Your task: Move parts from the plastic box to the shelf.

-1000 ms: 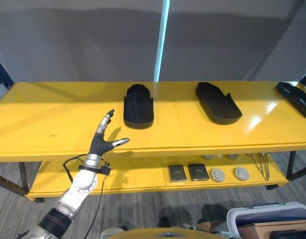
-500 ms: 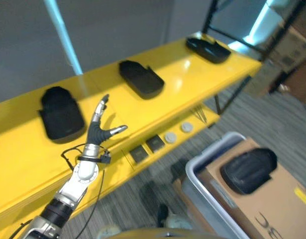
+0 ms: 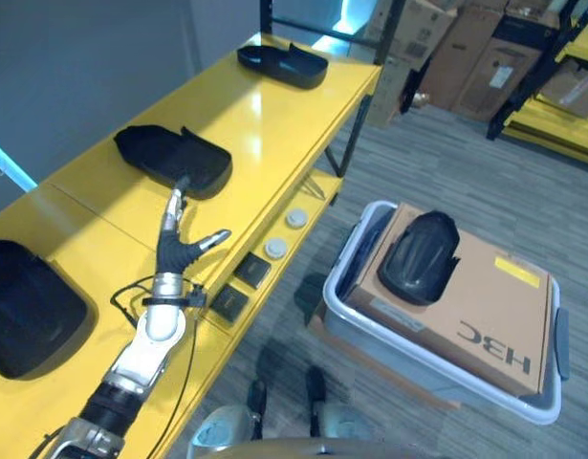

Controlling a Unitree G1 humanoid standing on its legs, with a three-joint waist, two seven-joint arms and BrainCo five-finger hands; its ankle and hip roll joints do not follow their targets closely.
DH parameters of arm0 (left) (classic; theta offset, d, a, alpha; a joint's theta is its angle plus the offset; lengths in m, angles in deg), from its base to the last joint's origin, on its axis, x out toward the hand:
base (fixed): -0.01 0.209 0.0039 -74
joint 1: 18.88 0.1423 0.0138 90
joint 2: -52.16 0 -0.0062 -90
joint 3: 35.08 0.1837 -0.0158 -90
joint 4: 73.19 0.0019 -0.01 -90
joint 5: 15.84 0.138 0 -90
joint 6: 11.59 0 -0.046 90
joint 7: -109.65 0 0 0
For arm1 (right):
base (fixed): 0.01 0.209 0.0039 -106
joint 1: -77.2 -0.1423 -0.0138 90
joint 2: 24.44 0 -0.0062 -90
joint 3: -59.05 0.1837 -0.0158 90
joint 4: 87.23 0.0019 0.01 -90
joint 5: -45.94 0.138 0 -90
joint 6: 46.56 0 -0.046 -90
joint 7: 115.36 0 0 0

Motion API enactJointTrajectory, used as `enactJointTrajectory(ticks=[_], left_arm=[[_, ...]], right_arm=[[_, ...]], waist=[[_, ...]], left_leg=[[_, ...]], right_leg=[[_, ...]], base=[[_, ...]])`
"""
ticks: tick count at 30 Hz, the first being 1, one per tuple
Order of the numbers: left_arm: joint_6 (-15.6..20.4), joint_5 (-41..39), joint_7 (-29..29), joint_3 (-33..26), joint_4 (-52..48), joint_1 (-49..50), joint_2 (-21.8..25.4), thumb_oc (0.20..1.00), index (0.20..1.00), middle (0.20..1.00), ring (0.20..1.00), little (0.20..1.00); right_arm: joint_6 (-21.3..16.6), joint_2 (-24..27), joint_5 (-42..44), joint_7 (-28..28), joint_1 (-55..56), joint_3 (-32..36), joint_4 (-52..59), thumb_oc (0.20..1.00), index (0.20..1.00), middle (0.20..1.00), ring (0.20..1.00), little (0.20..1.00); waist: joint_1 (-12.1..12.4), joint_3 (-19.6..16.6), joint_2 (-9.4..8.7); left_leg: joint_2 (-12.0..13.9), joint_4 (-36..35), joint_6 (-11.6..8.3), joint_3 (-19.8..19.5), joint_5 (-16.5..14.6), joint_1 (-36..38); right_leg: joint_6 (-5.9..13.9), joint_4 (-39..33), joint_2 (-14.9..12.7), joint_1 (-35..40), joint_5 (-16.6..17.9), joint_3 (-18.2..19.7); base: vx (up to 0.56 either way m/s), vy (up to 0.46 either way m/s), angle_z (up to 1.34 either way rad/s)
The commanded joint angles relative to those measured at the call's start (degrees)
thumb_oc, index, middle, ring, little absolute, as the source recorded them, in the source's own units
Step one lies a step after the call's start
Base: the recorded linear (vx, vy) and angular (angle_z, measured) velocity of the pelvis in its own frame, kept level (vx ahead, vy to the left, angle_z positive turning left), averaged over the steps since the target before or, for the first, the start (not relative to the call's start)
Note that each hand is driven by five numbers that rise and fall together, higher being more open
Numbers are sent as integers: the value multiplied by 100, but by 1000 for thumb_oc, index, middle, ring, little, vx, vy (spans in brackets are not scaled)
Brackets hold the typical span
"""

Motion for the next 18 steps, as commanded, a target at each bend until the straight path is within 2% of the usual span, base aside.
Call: enactJointTrajectory(ticks=[1, 3, 5, 7, 9, 11, 15, 18], left_arm=[[424, 125, -124, -146, -335, -153, 135, 1000, 1000, 1000, 1000, 1000], [643, 195, -193, 70, -198, -270, 123, 1000, 1000, 1000, 1000, 1000], [746, 251, -267, 237, -172, -359, 85, 1000, 1000, 1000, 1000, 1000], [743, 386, -286, 386, -251, -477, 36, 1000, 1000, 1000, 1000, 1000], [517, 381, -322, 414, -470, -527, 10, 1000, 1000, 1000, 1000, 1000], [374, 368, -281, 430, -558, -538, 16, 1000, 1000, 1000, 1000, 1000], [113, 312, -312, 508, -622, -610, 33, 1000, 1000, 1000, 1000, 1000], [19, 310, -267, 562, -584, -704, 7, 1000, 1000, 1000, 1000, 1000]], right_arm=[[-162, 46, -313, 68, -77, -121, -146, 1000, 1000, 1000, 1000, 1000], [-187, -52, -191, -12, -45, -143, -204, 1000, 1000, 1000, 1000, 1000], [-192, -110, -41, -98, -35, -165, -237, 1000, 1000, 1000, 1000, 1000], [-147, -157, 9, -141, -20, -190, -250, 1000, 1000, 1000, 1000, 1000], [-91, -155, -186, -129, -34, -240, -229, 1000, 1000, 1000, 1000, 1000], [-101, -156, -269, -96, -49, -250, -230, 1000, 1000, 1000, 1000, 1000], [-197, -92, -98, -32, -33, -267, -118, 1000, 1000, 1000, 1000, 1000], [-190, -35, -111, -49, -41, -283, 11, 1000, 1000, 1000, 1000, 1000]], waist=[[130, 93, 100], [119, 49, 173], [123, -14, 181], [185, -90, 137], [306, -184, 67], [325, -208, 55], [220, -231, 61], [126, -203, 50]], left_leg=[[271, 214, -147, 112, -1118, 551], [364, 55, -55, 73, -976, 503], [393, -41, -35, 48, -896, 460], [418, -127, -81, 176, -859, 458], [522, -187, -219, 558, -838, 478], [589, -226, -274, 703, -840, 539], [797, -336, -442, 900, -798, 667], [912, -104, -527, 954, -825, 594]], right_leg=[[186, 555, -18, -31, -164, -285], [84, 891, 58, 94, -571, -131], [48, 876, 76, 243, -703, -118], [66, 626, -29, 503, -700, -289], [165, 139, -234, 781, -525, -705], [207, -30, -256, 847, -460, -811], [132, -215, -76, 997, -544, -823], [10, -170, 41, 988, -635, -818]], base=[[-236, 20, -89], [-139, -33, -39], [-99, -93, -4], [-87, -156, -2], [-53, -218, -52], [6, -235, -92], [34, -312, -52], [7, -269, -15]])
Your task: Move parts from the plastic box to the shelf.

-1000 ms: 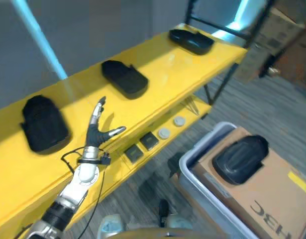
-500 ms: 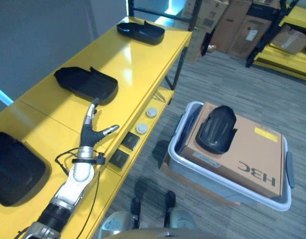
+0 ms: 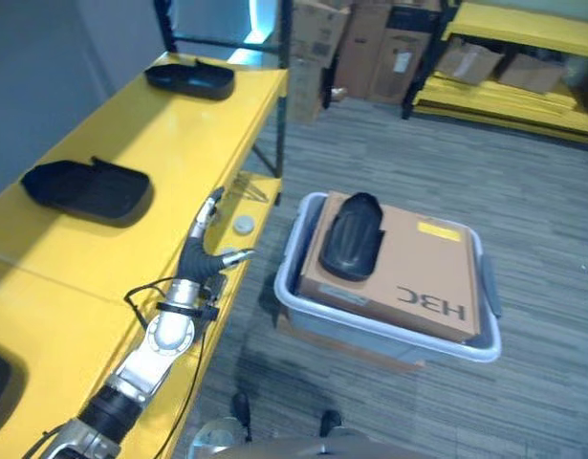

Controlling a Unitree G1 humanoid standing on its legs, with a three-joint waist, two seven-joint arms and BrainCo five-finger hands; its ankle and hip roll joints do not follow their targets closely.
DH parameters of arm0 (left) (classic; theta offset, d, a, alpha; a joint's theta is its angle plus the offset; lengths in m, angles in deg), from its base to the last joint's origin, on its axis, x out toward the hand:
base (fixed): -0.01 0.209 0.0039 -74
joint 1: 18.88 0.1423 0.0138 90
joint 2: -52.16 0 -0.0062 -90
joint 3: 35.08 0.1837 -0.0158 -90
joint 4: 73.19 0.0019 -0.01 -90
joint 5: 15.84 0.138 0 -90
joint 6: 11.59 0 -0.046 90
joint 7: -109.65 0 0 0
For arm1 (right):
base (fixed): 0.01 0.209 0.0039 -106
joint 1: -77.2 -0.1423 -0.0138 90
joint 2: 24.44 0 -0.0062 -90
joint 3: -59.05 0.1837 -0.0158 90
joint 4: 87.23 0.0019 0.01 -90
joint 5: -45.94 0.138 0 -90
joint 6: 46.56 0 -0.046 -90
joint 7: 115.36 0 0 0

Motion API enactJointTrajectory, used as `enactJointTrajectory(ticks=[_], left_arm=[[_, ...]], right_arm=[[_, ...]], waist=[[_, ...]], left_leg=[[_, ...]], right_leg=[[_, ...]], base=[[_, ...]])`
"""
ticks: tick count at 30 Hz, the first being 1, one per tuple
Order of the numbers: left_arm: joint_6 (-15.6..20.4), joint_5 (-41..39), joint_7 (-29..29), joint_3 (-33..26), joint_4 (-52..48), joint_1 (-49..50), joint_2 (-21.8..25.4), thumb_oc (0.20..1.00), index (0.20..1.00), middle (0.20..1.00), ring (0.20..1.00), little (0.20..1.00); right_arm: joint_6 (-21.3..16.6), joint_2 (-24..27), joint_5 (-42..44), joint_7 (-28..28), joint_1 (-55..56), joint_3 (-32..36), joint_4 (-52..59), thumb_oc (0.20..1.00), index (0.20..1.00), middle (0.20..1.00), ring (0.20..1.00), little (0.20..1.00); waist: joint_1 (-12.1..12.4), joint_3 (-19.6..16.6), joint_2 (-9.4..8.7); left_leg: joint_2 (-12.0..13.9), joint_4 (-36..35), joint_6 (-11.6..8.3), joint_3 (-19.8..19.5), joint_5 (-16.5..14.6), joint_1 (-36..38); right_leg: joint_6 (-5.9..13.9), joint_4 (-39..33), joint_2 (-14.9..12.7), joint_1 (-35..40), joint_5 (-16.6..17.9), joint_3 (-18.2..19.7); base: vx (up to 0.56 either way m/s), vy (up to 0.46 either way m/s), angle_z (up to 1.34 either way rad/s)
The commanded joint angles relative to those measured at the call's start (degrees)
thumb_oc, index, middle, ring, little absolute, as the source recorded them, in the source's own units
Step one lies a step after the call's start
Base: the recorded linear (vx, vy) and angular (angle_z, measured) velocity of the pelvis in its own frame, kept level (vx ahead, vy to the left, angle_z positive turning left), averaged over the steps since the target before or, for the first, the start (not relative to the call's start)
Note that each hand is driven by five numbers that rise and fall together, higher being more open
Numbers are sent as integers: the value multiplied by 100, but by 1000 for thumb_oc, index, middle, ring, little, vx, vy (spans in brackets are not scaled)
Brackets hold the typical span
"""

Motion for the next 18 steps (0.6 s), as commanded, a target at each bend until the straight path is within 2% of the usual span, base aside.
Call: enactJointTrajectory(ticks=[1, 4, 5, 6, 7, 8, 10, 11, 15, 17, 18], left_arm=[[20, -39, 76, -14, -192, -522, -61, 1000, 1000, 1000, 1000, 1000], [54, -140, 28, 17, -60, -550, -104, 1000, 1000, 1000, 1000, 1000], [-48, -259, -121, -13, 34, -480, -127, 1000, 1000, 1000, 1000, 1000], [-134, -297, -198, -1, 123, -464, -143, 1000, 1000, 1000, 1000, 1000], [-389, -403, -560, 50, 357, -391, -167, 1000, 1000, 1000, 1000, 1000], [-540, -337, -744, 182, 646, -320, -188, 1000, 1000, 1000, 1000, 1000], [-692, -276, -926, 308, 1063, -282, -230, 1000, 1000, 1000, 1000, 1000], [-842, -405, -978, 383, 1450, -254, -276, 1000, 1000, 1000, 1000, 1000], [-870, -433, -1154, 413, 2536, -81, -311, 1000, 1000, 1000, 1000, 1000], [-878, -430, -1148, 418, 2709, -76, -341, 1000, 1000, 1000, 1000, 1000], [-1004, -573, -1248, 366, 3164, -14, -419, 1000, 1000, 1000, 1000, 1000]], right_arm=[[1, 21, -15, 107, -287, -154, -28, 1000, 1000, 1000, 1000, 1000], [56, 168, 35, 95, -357, -147, 30, 1000, 1000, 1000, 1000, 1000], [92, 281, -137, 160, -387, -93, 45, 1000, 1000, 1000, 1000, 1000], [46, 311, -199, 162, -390, -83, 37, 1000, 1000, 1000, 1000, 1000], [-279, 362, -311, 141, -386, -55, 11, 1000, 1000, 1000, 1000, 1000], [-643, 384, -190, 39, -397, -78, 88, 1000, 1000, 1000, 1000, 1000], [-1040, 450, -29, -127, -414, -109, 325, 1000, 1000, 1000, 1000, 1000], [-1453, 513, 155, -306, -418, -111, 545, 1000, 1000, 1000, 1000, 1000], [-1898, 706, 417, -863, -165, -102, 1939, 1000, 1000, 1000, 1000, 1000], [-2024, 724, 491, -904, -142, -90, 2091, 1000, 1000, 1000, 1000, 1000], [-2245, 803, 349, -1133, -90, -72, 2672, 1000, 1000, 1000, 1000, 1000]], waist=[[63, 222, -14], [78, 399, -44], [126, 475, -39], [135, 489, -26], [155, 468, 27], [184, 464, 85], [192, 479, 72], [171, 456, 60], [-82, 442, -28], [-121, 456, -41], [-224, 494, -82]], left_leg=[[26, 832, 121, -129, -1208, 15], [136, 1823, -1, -252, -1210, -495], [124, 2246, -44, -437, -1112, -773], [126, 2243, -69, -463, -1065, -833], [38, 1728, -90, -458, -1010, -768], [25, 1183, -174, -545, -714, -818], [-9, 1002, -186, -627, -621, -865], [-29, 857, -164, -608, -606, -831], [-135, 567, -23, -409, -659, -599], [-148, 537, 4, -384, -681, -559], [-186, 475, 82, -341, -725, -477]], right_leg=[[-150, 403, -95, -279, -472, -41], [-292, 422, -86, -292, -438, -4], [-345, 381, -51, -251, -443, 79], [-345, 331, -28, -218, -432, 100], [-283, 250, 7, -190, -404, 144], [-247, 205, 70, -159, -403, 234], [-251, 137, 89, -122, -398, 314], [-219, 93, 73, -131, -389, 300], [-153, 40, 94, -318, -310, 264], [-137, 49, 89, -356, -297, 280], [-105, 99, 87, -447, -281, 331]], base=[[-39, -250, -7], [-34, -170, -14], [16, -86, -20], [84, 17, -18], [137, 128, -22], [158, 150, -27], [111, 137, -15], [81, 159, -14], [52, 130, -30], [9, 76, -22], [9, 77, -31]])
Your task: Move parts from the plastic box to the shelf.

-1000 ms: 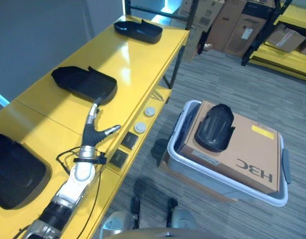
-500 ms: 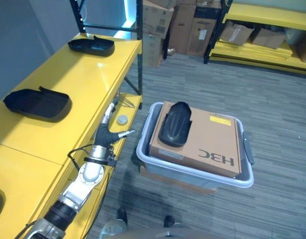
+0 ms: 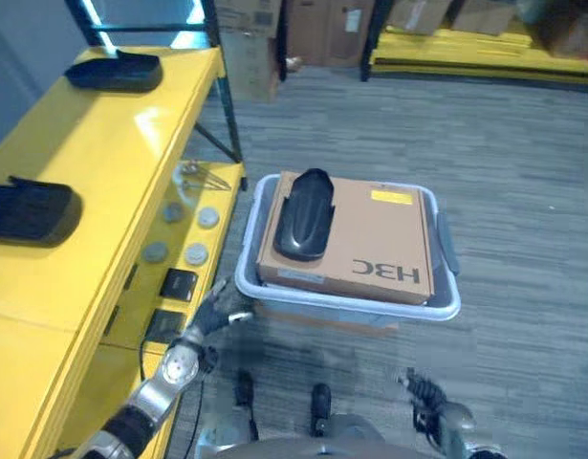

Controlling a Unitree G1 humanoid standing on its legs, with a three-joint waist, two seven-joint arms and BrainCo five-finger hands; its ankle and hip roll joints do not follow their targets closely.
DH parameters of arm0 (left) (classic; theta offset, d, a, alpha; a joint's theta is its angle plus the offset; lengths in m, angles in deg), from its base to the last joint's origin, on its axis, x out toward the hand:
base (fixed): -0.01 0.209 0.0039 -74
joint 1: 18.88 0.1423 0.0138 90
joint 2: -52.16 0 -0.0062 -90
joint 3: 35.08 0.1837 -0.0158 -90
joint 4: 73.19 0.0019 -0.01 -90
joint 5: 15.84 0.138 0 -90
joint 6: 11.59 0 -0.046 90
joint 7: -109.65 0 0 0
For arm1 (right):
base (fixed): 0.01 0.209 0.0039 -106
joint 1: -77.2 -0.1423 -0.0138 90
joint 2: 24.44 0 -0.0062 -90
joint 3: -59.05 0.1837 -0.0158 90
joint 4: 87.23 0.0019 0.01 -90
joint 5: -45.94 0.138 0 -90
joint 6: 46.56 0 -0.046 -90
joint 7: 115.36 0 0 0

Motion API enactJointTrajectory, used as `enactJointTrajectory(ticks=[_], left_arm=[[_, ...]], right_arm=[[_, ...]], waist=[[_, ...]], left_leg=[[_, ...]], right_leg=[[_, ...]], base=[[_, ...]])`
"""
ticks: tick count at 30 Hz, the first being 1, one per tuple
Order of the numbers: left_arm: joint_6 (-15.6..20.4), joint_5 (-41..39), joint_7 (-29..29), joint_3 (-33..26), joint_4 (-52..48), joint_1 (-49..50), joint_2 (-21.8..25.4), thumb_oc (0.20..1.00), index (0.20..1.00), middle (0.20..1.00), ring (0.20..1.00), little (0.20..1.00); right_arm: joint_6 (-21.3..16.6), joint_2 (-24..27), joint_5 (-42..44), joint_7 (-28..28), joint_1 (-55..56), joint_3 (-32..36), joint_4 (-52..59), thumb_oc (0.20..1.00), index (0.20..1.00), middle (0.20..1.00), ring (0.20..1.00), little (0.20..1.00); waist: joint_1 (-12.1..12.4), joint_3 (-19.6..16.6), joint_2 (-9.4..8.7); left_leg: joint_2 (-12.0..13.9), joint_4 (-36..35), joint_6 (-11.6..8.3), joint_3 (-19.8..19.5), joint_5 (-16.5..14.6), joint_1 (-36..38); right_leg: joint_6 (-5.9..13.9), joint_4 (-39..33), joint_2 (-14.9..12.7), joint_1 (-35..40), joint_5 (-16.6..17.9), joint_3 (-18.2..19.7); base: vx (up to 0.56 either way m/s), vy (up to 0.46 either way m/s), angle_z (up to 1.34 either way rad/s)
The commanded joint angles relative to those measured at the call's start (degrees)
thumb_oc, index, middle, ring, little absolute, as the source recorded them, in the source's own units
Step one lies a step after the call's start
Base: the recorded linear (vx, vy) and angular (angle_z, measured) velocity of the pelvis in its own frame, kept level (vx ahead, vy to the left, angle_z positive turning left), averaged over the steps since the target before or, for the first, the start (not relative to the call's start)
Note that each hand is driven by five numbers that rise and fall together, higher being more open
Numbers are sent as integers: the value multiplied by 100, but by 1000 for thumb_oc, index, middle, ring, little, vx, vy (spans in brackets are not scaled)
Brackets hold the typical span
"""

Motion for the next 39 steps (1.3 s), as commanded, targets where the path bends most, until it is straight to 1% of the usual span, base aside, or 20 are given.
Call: enactJointTrajectory(ticks=[1, 3, 4, 6, 8, 10, 13, 15, 16, 17, 19, 20, 22, 25, 27, 28, 32, 33, 34, 39], left_arm=[[181, -265, -150, -196, 215, -154, -9, 1000, 1000, 1000, 1000, 1000], [133, -179, -248, -286, 526, -87, -36, 1000, 1000, 1000, 1000, 1000], [70, -257, -171, -343, 739, 8, -75, 1000, 1000, 1000, 1000, 1000], [74, -376, -115, -450, 937, 78, -119, 1000, 1000, 1000, 1000, 1000], [150, -484, -54, -662, 1325, 175, -197, 1000, 1000, 1000, 1000, 1000], [235, -737, -25, -938, 1746, 249, -309, 1000, 1000, 1000, 1000, 1000], [179, -830, -64, -1162, 2043, 293, -417, 1000, 1000, 1000, 1000, 1000], [126, -904, -153, -1201, 2218, 305, -507, 1000, 1000, 1000, 1000, 1000], [126, -904, -154, -1204, 2219, 303, -508, 1000, 1000, 1000, 1000, 1000], [92, -966, -197, -1159, 2338, 299, -562, 1000, 1000, 1000, 1000, 1000], [93, -1046, -236, -1116, 2440, 234, -578, 1000, 1000, 1000, 1000, 1000], [82, -1140, -290, -1043, 2517, 99, -541, 1000, 1000, 1000, 1000, 1000], [126, -1154, -327, -985, 2539, 35, -514, 1000, 1000, 1000, 1000, 1000], [191, -1287, -393, -793, 2469, -177, -445, 1000, 1000, 1000, 1000, 1000], [206, -1325, -405, -719, 2464, -268, -437, 1000, 1000, 1000, 1000, 1000], [261, -1416, -486, -638, 2454, -393, -432, 1000, 1000, 1000, 1000, 1000], [338, -1539, -556, -492, 2366, -497, -417, 1000, 1000, 1000, 1000, 1000], [289, -1637, -559, -459, 2315, -576, -369, 1000, 1000, 1000, 1000, 1000], [302, -1763, -538, -420, 2341, -625, -382, 1000, 1000, 1000, 1000, 1000], [270, -1806, -592, -391, 2248, -665, -352, 1000, 1000, 1000, 1000, 1000]], right_arm=[[-499, 112, -96, -569, -9, 18, 426, 1000, 1000, 1000, 1000, 1000], [-605, 218, -259, -762, 63, 47, 1102, 1000, 1000, 1000, 1000, 1000], [-842, 299, -457, -912, 118, 132, 1727, 1000, 1000, 1000, 1000, 1000], [-775, 358, -552, -956, 148, 218, 2237, 1000, 1000, 1000, 1000, 1000], [-987, 507, -722, -1089, 182, 378, 2932, 1000, 1000, 1000, 1000, 1000], [-1031, 701, -932, -1230, 132, 571, 3702, 1000, 1000, 1000, 1000, 1000], [-980, 921, -996, -1412, -90, 694, 4258, 1000, 1000, 1000, 1000, 1000], [-707, 1121, -1146, -1710, -491, 647, 4270, 1000, 1000, 1000, 1000, 1000], [-707, 1122, -1146, -1712, -496, 644, 4268, 1000, 1000, 1000, 1000, 1000], [-436, 1235, -1099, -2024, -893, 518, 4098, 1000, 1000, 1000, 1000, 1000], [-208, 1296, -1001, -2319, -1487, 298, 3748, 1000, 1000, 1000, 1000, 1000], [92, 1350, -910, -2653, -2227, 86, 3321, 1000, 1000, 1000, 1000, 1000], [211, 1445, -783, -2813, -2628, -4, 3077, 1000, 1000, 1000, 1000, 1000], [316, 1677, -427, -2991, -3734, -216, 1996, 1000, 1000, 1000, 1000, 1000], [360, 1731, -144, -2970, -4068, -285, 1662, 1000, 1000, 1000, 1000, 1000], [494, 1846, -400, -2995, -4533, -406, 1130, 1000, 1000, 1000, 1000, 1000], [645, 1982, -201, -2876, -5041, -624, 384, 1000, 1000, 1000, 1000, 1000], [1021, 2091, -458, -2632, -5302, -870, -32, 1000, 1000, 1000, 1000, 1000], [1243, 2135, -473, -2550, -5431, -1082, -526, 1000, 1000, 1000, 1000, 1000], [1758, 2156, -692, -2082, -5427, -1227, -883, 1000, 1000, 1000, 1000, 1000]], waist=[[7, -5, -209], [-87, 37, -243], [-165, 65, -261], [-209, 81, -269], [-272, 119, -271], [-300, 176, -275], [-256, 255, -277], [-135, 319, -264], [-138, 322, -264], [2, 364, -258], [159, 444, -260], [344, 566, -252], [445, 626, -242], [765, 818, -167], [843, 879, -143], [932, 977, -86], [1047, 1107, 32], [1104, 1185, 95], [1120, 1237, 139], [1118, 1319, 186]], left_leg=[[-192, 466, 142, 9, -891, -5], [-211, 426, 204, 62, -917, 47], [-227, 390, 246, 103, -936, 85], [-239, 376, 271, 119, -945, 94], [-249, 370, 305, 158, -967, 105], [-253, 378, 330, 185, -996, 88], [-253, 398, 342, 191, -1022, 45], [-253, 398, 337, 139, -1022, -9], [-253, 398, 337, 138, -1022, -9], [-254, 375, 333, 79, -1005, -55], [-251, 377, 321, -5, -979, -140], [-249, 393, 304, -120, -947, -268], [-254, 388, 293, -179, -916, -336], [-293, 364, 275, -380, -816, -559], [-309, 396, 271, -443, -796, -647], [-325, 447, 263, -508, -770, -760], [-372, 482, 248, -615, -744, -857], [-408, 469, 249, -665, -709, -893], [-415, 442, 243, -690, -689, -899], [-429, 396, 235, -739, -657, -908]], right_leg=[[288, 114, -310, 69, -397, 21], [307, 151, -320, 13, -377, 66], [332, 166, -325, -27, -358, 123], [343, 167, -328, -53, -349, 164], [360, 166, -333, -93, -331, 230], [378, 167, -331, -148, -320, 304], [392, 118, -333, -182, -294, 345], [394, 73, -337, -195, -280, 323], [394, 73, -337, -194, -280, 323], [394, 44, -345, -198, -274, 274], [388, 39, -359, -226, -271, 198], [373, 38, -374, -277, -268, 101], [366, 37, -381, -310, -260, 48], [352, 57, -420, -440, -243, -151], [338, 101, -439, -509, -251, -209], [315, 172, -475, -598, -267, -285], [304, 268, -532, -687, -300, -399], [305, 341, -571, -762, -307, -458], [304, 412, -596, -825, -321, -493], [314, 472, -617, -905, -317, -510]], base=[[13, 87, -25], [21, 52, -4], [26, 48, -12], [23, 49, -18], [19, 57, -4], [8, 45, -15], [-1, 28, -18], [1, 5, -4], [6, -17, 4], [8, -27, 3], [-17, -54, 4], [-45, -56, 19], [-63, -47, 24], [-79, -47, 34], [-46, -5, 42], [-50, 31, 37], [-10, 45, 25], [24, 86, 23], [27, 80, 14], [6, 25, 7]])
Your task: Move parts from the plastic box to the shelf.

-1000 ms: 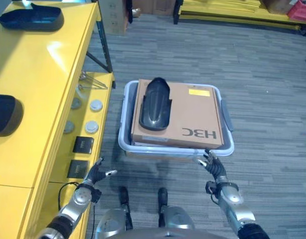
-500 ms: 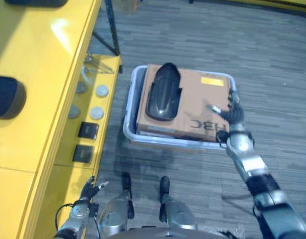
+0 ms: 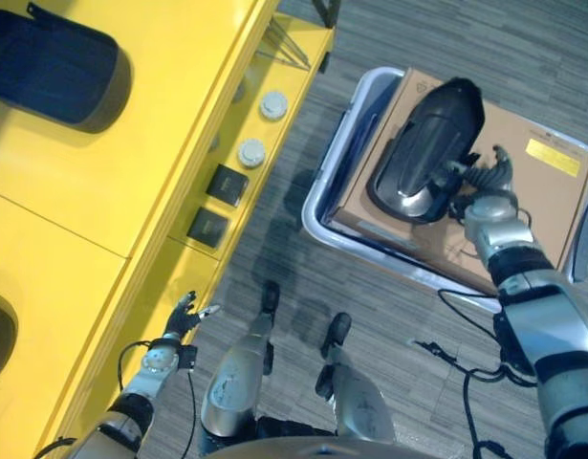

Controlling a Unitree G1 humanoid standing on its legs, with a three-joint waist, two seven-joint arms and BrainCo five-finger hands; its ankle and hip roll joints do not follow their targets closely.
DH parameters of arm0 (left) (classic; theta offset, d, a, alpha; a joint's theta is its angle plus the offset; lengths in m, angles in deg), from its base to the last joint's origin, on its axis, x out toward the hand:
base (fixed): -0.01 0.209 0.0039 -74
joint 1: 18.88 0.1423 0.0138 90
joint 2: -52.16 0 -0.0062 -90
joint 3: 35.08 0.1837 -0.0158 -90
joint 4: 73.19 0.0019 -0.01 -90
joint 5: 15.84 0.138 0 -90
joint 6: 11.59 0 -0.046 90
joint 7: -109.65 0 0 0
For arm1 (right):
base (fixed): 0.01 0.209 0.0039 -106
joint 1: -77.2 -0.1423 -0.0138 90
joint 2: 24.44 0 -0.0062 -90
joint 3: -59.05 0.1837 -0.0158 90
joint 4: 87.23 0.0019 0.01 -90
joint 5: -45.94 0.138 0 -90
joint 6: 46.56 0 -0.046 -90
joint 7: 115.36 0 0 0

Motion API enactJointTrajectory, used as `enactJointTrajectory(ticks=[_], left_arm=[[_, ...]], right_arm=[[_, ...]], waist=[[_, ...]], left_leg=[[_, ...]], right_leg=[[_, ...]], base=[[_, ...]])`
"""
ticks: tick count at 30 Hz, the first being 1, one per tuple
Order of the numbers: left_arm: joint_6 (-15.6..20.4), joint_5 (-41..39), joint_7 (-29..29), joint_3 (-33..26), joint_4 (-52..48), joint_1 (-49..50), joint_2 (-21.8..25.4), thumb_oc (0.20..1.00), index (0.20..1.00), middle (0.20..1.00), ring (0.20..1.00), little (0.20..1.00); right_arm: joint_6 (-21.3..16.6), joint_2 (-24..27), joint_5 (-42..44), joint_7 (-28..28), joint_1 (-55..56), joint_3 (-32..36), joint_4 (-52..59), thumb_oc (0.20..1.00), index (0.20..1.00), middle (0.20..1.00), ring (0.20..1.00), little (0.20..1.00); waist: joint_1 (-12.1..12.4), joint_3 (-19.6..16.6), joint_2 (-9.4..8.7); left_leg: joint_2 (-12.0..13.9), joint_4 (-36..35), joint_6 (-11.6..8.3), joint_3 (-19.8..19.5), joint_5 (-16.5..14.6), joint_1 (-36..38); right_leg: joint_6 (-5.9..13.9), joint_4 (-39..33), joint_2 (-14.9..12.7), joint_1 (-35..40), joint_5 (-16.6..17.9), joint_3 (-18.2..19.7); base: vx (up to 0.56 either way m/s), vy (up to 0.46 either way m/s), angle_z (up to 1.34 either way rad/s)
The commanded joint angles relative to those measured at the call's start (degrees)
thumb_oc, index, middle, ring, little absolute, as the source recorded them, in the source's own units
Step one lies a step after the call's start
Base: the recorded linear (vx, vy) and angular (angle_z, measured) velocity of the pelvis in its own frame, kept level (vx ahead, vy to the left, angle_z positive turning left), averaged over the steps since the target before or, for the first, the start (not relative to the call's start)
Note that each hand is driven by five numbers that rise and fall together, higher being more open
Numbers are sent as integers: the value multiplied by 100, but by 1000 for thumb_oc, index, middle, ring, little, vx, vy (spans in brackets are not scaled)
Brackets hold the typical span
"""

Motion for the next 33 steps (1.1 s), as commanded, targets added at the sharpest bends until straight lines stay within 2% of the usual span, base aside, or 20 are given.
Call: enactJointTrajectory(ticks=[1, 2, 3, 4, 5, 7, 8, 12, 17, 22, 25, 26, 28, 29, 30, 31, 33], left_arm=[[119, -129, -107, 212, 74, -66, 26, 1000, 1000, 1000, 1000, 1000], [115, -146, -122, 223, 63, -84, 37, 1000, 1000, 1000, 1000, 1000], [117, -149, -131, 230, 59, -94, 41, 1000, 1000, 1000, 1000, 1000], [130, -138, -155, 259, 48, -123, 52, 1000, 1000, 1000, 1000, 1000], [127, -128, -168, 278, 27, -142, 63, 1000, 1000, 1000, 1000, 1000], [169, -85, -179, 358, -44, -158, 105, 1000, 1000, 1000, 1000, 1000], [170, -78, -180, 365, -57, -157, 110, 1000, 1000, 1000, 1000, 1000], [148, -35, -214, 457, -240, -180, 246, 1000, 1000, 1000, 1000, 1000], [119, -112, -248, 409, -355, -96, 359, 1000, 1000, 1000, 1000, 1000], [155, -68, -327, 304, -498, -3, 432, 1000, 1000, 1000, 1000, 1000], [208, 159, -392, 256, -752, 78, 500, 1000, 1000, 1000, 1000, 1000], [208, 159, -392, 256, -752, 78, 500, 1000, 1000, 1000, 1000, 1000], [216, 252, -410, 272, -1289, 90, 659, 1000, 1000, 1000, 1000, 1000], [215, 251, -410, 274, -1290, 89, 661, 1000, 1000, 1000, 1000, 1000], [-8, 104, -409, 293, -1897, 34, 844, 1000, 1000, 1000, 1000, 1000], [-23, 86, -438, 279, -2066, 29, 890, 1000, 1000, 1000, 1000, 1000], [-117, 61, -456, 245, -2465, 25, 943, 1000, 1000, 1000, 1000, 1000]], right_arm=[[644, 526, -423, 598, -162, -447, -140, 1000, 1000, 1000, 1000, 1000], [801, 516, -654, 805, -182, -490, -285, 784, 784, 784, 784, 784], [867, 511, -840, 919, -197, -527, -384, 674, 674, 674, 674, 674], [1133, 504, -1491, 1432, -216, -700, -740, 416, 416, 416, 416, 416], [1160, 512, -1701, 1634, -229, -853, -958, 200, 200, 200, 200, 200], [1304, 526, -2337, 1980, -248, -1222, -1382, 200, 200, 200, 200, 200], [1323, 532, -2376, 2028, -251, -1257, -1421, 200, 200, 200, 200, 200], [1861, 636, -3229, 2187, -290, -1649, -1959, 200, 200, 200, 200, 200], [1980, 844, -3292, 2081, -75, -1440, -2110, 200, 200, 200, 200, 200], [1594, 945, -2968, 2043, 396, -1031, -2100, 200, 200, 200, 200, 200], [1054, 932, -2731, 1747, 874, -782, -1937, 200, 200, 200, 200, 200], [1054, 932, -2731, 1747, 874, -782, -1937, 200, 200, 200, 200, 200], [514, 945, -2612, 1206, 1303, -546, -1473, 200, 200, 200, 200, 200], [513, 945, -2613, 1206, 1306, -541, -1471, 200, 200, 200, 200, 200], [278, 985, -2625, 866, 1604, -388, -959, 200, 200, 200, 200, 200], [164, 1001, -2662, 703, 1713, -333, -755, 200, 200, 200, 200, 200], [121, 1058, -2749, 469, 1951, -227, -214, 200, 200, 200, 200, 200]], waist=[[-51, -102, -5], [-46, -86, 3], [-42, -77, 8], [-19, -56, 29], [0, -43, 40], [58, -11, 61], [64, -10, 64], [176, -64, 124], [172, -170, 97], [130, -369, -8], [91, -593, -145], [91, -593, -145], [15, -843, -291], [14, -855, -296], [-81, -1031, -387], [-113, -1077, -406], [-194, -1213, -451]], left_leg=[[71, 379, -120, -209, -886, -4], [67, 386, -116, -218, -890, -12], [64, 389, -114, -220, -890, -19], [64, 378, -113, -219, -870, -33], [67, 366, -113, -227, -855, -35], [61, 363, -113, -277, -838, -42], [59, 359, -113, -284, -834, -43], [33, 276, -121, -381, -770, -8], [41, 199, -140, -390, -785, 150], [99, 155, -169, -341, -816, 320], [149, 80, -204, -276, -817, 515], [149, 80, -204, -276, -817, 515], [209, 4, -244, -187, -817, 689], [204, 0, -241, -190, -803, 670], [249, -33, -262, -99, -821, 796], [268, -33, -273, -67, -845, 859], [304, -33, -291, 4, -873, 943]], right_leg=[[2, 486, -188, -318, -503, 24], [4, 500, -194, -339, -504, 24], [5, 507, -198, -351, -504, 22], [7, 508, -208, -372, -489, -2], [7, 499, -214, -369, -479, -21], [14, 481, -235, -347, -468, -94], [15, 479, -237, -345, -467, -104], [37, 447, -276, -288, -445, -274], [66, 399, -280, -182, -429, -309], [80, 338, -256, -49, -407, -321], [113, 223, -226, 134, -349, -319], [113, 223, -226, 134, -349, -319], [152, 118, -186, 289, -289, -295], [153, 113, -190, 273, -278, -298], [178, 48, -154, 381, -244, -265], [177, 42, -138, 434, -253, -243], [182, 18, -117, 499, -252, -200]], base=[[0, 0, 0], [-12, 9, 4], [-20, -2, 7], [-20, -8, 9], [-25, -31, 8], [-19, -52, 8], [-24, -61, 14], [-24, -44, 23], [-7, -6, 10], [5, -12, 1], [29, -44, 0], [33, -85, 0], [15, -92, -2], [12, -94, -8], [9, -64, -10], [16, -73, -9], [-5, -26, -11]])
